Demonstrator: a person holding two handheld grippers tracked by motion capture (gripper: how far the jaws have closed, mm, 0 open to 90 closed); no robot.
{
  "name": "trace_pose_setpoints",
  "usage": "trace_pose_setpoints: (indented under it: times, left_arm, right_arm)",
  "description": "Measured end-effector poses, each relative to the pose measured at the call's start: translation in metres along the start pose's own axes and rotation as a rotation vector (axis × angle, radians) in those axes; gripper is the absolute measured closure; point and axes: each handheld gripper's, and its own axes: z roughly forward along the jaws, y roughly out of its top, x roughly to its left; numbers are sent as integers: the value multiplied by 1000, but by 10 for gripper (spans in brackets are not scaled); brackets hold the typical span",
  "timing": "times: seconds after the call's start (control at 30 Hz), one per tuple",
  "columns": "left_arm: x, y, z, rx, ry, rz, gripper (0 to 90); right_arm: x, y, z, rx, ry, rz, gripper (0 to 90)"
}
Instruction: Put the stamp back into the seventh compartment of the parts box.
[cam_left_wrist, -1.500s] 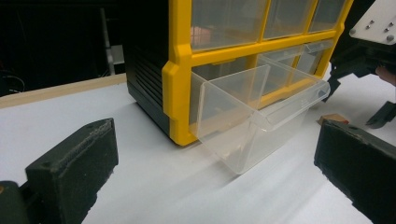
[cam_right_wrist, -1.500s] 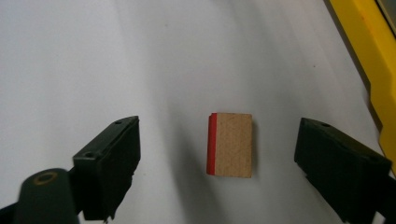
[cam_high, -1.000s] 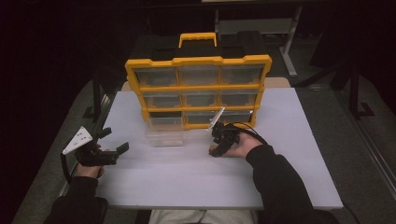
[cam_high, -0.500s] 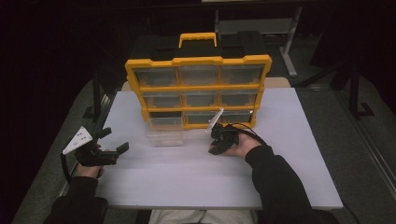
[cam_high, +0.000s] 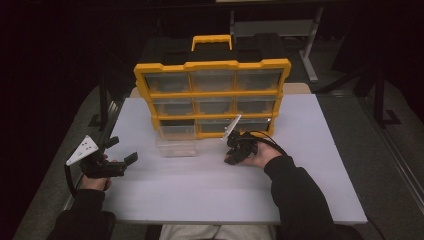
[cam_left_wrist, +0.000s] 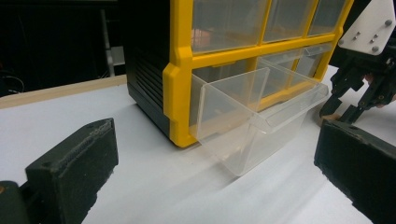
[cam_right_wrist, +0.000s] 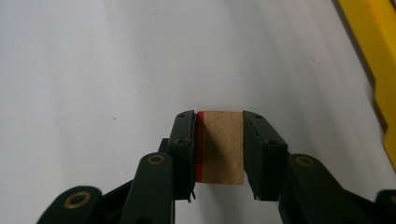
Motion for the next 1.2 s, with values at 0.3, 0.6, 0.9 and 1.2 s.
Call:
trace_pose_setpoints:
  times: [0.3,0.6,0.9,1.2]
  left_arm:
    - [0,0,0,-1,-1,-3,0]
    - [0,0,0,-2,0,-5,0]
    - [0,0,0,-4,-1,-5,0]
    - [0,0,-1,-5,0,-5,0]
  right_arm:
    - [-1,-2,-11,-19,-9,13,654]
    - [-1,1,-25,-36,-24,-8,655]
    - [5,11,-44,-55,-44,-31,655]
    - [4,18,-62,-88,-64,-47,655]
